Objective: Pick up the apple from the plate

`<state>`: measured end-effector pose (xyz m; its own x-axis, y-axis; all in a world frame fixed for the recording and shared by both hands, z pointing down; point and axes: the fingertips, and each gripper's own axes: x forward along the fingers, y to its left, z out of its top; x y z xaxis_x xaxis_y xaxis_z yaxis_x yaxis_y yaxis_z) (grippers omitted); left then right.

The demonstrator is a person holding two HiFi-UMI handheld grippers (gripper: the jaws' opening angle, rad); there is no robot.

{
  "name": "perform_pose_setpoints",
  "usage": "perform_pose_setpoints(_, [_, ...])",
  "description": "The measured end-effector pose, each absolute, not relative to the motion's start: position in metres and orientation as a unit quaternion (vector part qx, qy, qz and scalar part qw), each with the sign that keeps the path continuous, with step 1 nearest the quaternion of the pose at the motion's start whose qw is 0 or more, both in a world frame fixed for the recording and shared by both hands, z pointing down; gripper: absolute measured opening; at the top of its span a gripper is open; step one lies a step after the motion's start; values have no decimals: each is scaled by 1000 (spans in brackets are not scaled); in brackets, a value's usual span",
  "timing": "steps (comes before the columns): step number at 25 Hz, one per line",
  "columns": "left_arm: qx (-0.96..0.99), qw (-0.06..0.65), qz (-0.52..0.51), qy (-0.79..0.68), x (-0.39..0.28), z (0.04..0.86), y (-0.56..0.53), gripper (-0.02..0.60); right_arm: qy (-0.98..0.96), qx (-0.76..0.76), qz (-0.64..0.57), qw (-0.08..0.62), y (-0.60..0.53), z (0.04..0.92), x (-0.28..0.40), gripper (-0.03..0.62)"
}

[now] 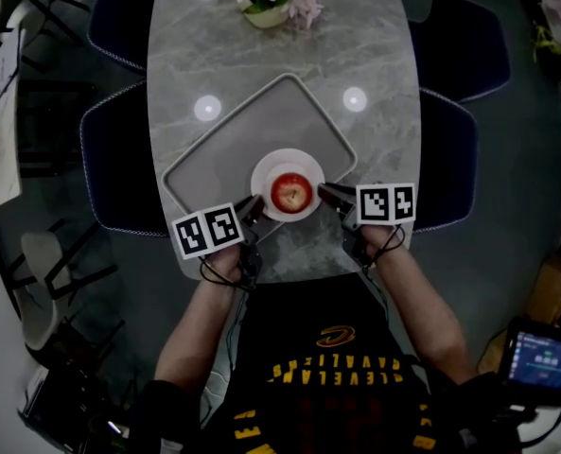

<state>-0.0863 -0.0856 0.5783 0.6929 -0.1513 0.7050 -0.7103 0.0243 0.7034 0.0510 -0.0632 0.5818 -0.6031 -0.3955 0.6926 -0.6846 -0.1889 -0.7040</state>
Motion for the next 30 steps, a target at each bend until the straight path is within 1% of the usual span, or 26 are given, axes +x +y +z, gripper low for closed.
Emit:
perform_pose_setpoints(5, [671, 635, 226, -310, -79, 563, -55, 40, -621, 445, 637, 101, -28, 565, 57, 46])
perform_pose_setpoints(11, [674, 632, 233, -302, -48, 558, -40, 40, -617, 454, 637, 91, -12, 560, 89, 46])
perform_pose_setpoints(19, [682, 626, 241, -291, -7, 561, 8, 41, -615, 463, 634, 72, 41, 562, 128, 46])
perform_pose_setpoints(30, [682, 630, 256, -268, 27, 573, 35, 40, -601, 482, 635, 56, 72, 571, 162, 43])
